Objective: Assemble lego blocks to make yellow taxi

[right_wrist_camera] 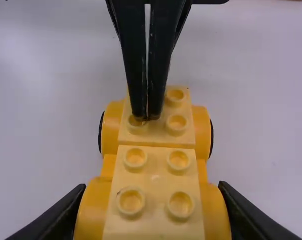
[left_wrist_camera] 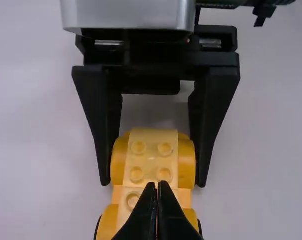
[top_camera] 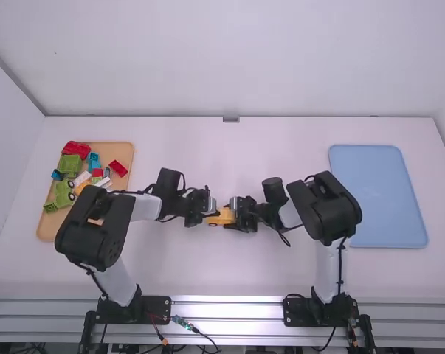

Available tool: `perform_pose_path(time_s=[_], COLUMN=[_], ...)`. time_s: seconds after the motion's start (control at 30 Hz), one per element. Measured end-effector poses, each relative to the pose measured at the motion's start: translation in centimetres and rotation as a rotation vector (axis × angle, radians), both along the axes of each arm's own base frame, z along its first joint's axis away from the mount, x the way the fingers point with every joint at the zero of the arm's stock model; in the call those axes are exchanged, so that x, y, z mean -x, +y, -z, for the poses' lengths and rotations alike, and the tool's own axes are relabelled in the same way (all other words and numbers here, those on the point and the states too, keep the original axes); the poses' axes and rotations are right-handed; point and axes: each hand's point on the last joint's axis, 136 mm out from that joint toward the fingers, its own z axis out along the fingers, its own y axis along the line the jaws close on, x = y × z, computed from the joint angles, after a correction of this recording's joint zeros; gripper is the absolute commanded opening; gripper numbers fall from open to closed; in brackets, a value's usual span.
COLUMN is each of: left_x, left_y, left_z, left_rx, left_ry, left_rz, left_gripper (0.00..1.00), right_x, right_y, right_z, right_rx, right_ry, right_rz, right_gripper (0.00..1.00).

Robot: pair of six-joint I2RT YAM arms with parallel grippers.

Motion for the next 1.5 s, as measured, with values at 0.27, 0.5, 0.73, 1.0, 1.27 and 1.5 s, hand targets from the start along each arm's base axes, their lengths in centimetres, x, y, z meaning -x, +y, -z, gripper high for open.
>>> perform_pose_path(time_s=[0.27, 0.5, 0.73, 1.0, 1.27, 1.5], left_x=[0.0, -0.1, -0.7, -1.2, -6.2, -6.8], left_y=[0.1, -0.3, -0.4, 1.6, 5.6, 8.7], left_z=[0.2, 0.7, 0.6, -2.7, -17.9, -17.1], left_rx=[0.016, 0.043, 0.060, 0.015, -0.004, -0.149], left_ry=[0.028, 0.081, 0.164, 0.209, -0.125, -0.045], left_rz=[-0.047, -0.040, -0.035, -0.067, -0.204, -0.372], left_gripper=[0.02, 0.02, 0.02, 0.02, 0.02, 0.09], right_x=[-0.1, -0.2, -0.4, -0.1, -0.5, -1.2], right_y=[0.0, -0.1, -0.2, 0.2, 0.2, 0.2], right_z=[0.0, 0.0, 0.0, 0.0, 0.0, 0.2], right_rx=[-0.001, 0.000, 0.003, 0.002, 0.009, 0.032], right_ry=[-0.005, 0.011, 0.011, -0.009, -0.028, -0.023], right_rz=[0.001, 0.012, 0.024, 0.001, 0.011, 0.029], right_gripper=[0.40, 0.40, 0.40, 0.39, 0.49, 0.56])
